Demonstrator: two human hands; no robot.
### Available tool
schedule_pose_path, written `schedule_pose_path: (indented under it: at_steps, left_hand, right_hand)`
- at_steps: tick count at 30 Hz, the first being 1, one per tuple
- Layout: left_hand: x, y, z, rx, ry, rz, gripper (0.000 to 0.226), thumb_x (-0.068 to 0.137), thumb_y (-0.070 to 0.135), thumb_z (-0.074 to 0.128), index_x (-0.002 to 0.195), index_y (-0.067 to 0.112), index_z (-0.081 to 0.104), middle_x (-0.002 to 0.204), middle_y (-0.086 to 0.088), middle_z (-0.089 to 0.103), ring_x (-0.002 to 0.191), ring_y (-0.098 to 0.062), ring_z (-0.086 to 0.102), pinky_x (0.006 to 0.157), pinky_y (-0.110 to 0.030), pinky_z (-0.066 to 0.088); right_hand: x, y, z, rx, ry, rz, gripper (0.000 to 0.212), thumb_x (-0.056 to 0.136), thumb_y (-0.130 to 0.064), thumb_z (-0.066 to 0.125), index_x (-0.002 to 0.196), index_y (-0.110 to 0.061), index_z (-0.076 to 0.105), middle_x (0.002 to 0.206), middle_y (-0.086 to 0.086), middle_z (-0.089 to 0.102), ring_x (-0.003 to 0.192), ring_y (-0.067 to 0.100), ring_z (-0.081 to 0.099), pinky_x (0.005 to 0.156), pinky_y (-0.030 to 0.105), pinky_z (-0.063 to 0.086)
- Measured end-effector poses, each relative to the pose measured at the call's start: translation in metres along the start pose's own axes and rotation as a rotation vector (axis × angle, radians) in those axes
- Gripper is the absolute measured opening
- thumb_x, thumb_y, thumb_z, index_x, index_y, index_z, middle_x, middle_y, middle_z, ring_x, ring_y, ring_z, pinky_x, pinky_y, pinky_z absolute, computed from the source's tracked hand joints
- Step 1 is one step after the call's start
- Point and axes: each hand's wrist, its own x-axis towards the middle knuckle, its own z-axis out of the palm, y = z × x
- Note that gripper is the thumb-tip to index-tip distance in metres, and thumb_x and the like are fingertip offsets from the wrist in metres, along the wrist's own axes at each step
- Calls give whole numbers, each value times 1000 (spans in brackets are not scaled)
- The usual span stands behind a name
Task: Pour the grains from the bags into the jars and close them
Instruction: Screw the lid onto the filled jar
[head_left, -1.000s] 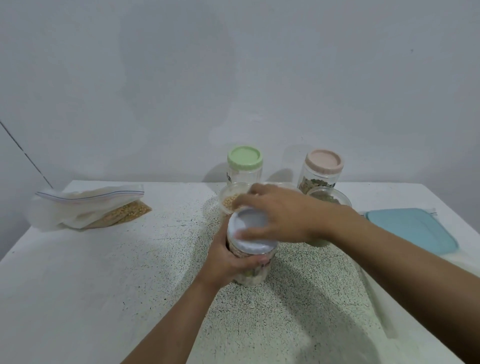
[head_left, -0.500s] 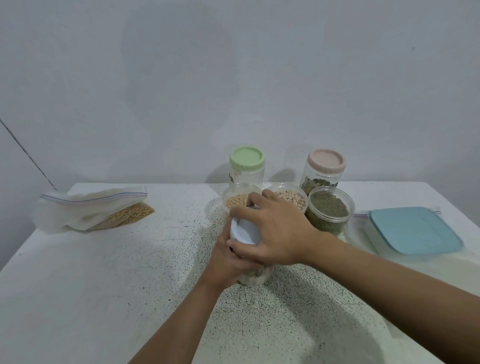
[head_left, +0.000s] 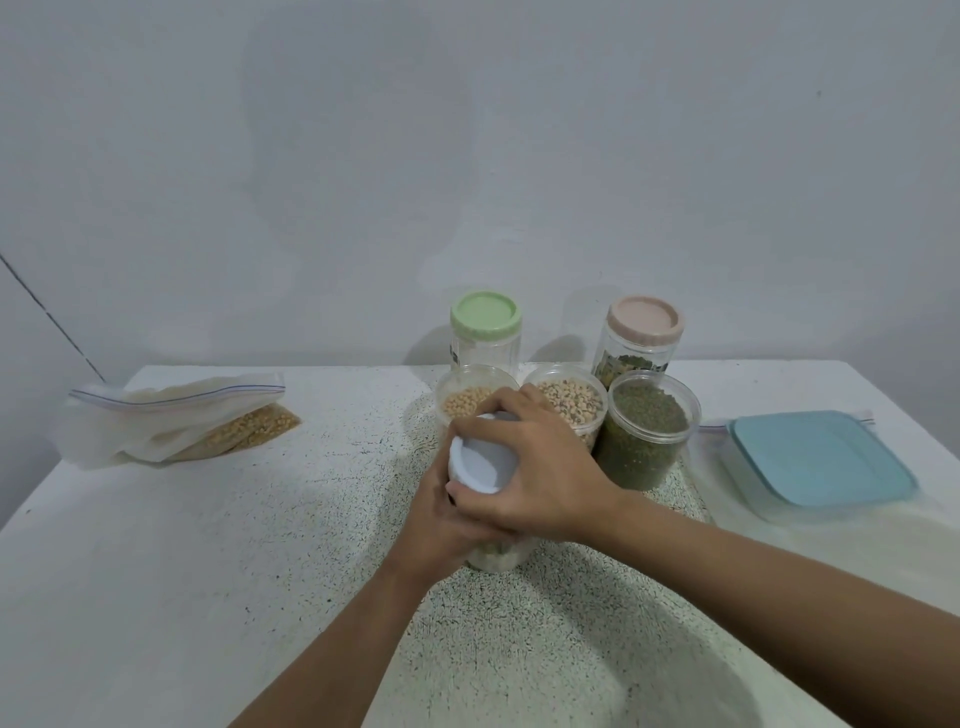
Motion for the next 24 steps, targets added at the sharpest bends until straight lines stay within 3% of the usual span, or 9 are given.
schedule_pose_path:
  at_steps: [4,6,8,11,12,14,17,21,24]
  left_hand:
    - [0,1,0,37,3,-14,92,47,2,89,131,15,55,113,5,72,108,-13,69,81,-27,58]
    - [-4,5,1,76,-18,9,96,50,-3,91,136,13,49,116,-2,68,112,-9,66,85,-23,56]
    - [-12,7,1,63,-59,30,96,61,-4,92,142,16,44,121,3,65,118,-7,62,90,-24,55]
    - [-26,15,-3,-5,-80,-20,102,64,22,95,149,22,37,128,6,64,127,-13,58,95,-31,55]
    - [-29,20,-6,-11,-83,-41,97,70,38,91,149,23,37,131,8,63,128,-11,58,95,-29,54]
    - [-33,32,-13,62,-99,-53,82,82,73,62,148,30,41,136,16,61,129,-4,56,98,-25,52]
    - [-29,43,-23,143,-110,-131,89,78,95,25,147,43,44,139,25,57,127,3,55,114,-37,42]
    - [-31,51,-11,161,-103,-180,82,83,90,23,151,46,36,151,19,45,140,-7,43,116,-32,38]
    - [-35,57,-1,142,-75,-161,52,91,72,26,137,53,38,138,27,49,133,1,46,97,-11,42]
  right_hand:
    - [-2,-3,4,24,52,38,57,71,-65,62,116,-31,72,106,-8,55,101,12,43,91,32,41]
    - [-5,-2,3,104,98,39,59,72,-66,69,118,-30,72,111,-11,61,104,7,48,96,31,41]
    - [-11,-3,-1,248,112,77,67,68,-66,81,123,-31,67,118,-17,62,110,1,53,100,31,42]
    - [-24,-3,-5,438,101,163,76,60,-65,87,126,-39,60,124,-24,57,117,-1,54,98,27,47]
    - [-27,-2,-6,512,80,203,77,59,-64,87,126,-44,57,124,-25,57,118,-2,54,97,26,49]
    - [-34,4,-8,685,0,277,86,58,-54,92,132,-47,49,124,-26,58,118,-1,57,97,26,54]
    - [-41,11,0,778,-65,315,100,62,-31,99,142,-41,40,124,-24,59,123,1,57,104,32,53]
    - [-44,12,9,768,29,350,92,60,-28,100,137,-33,50,127,-15,63,123,5,58,102,37,55]
    - [-44,12,5,707,51,318,87,57,-31,101,131,-31,55,122,-14,66,118,5,61,95,30,56]
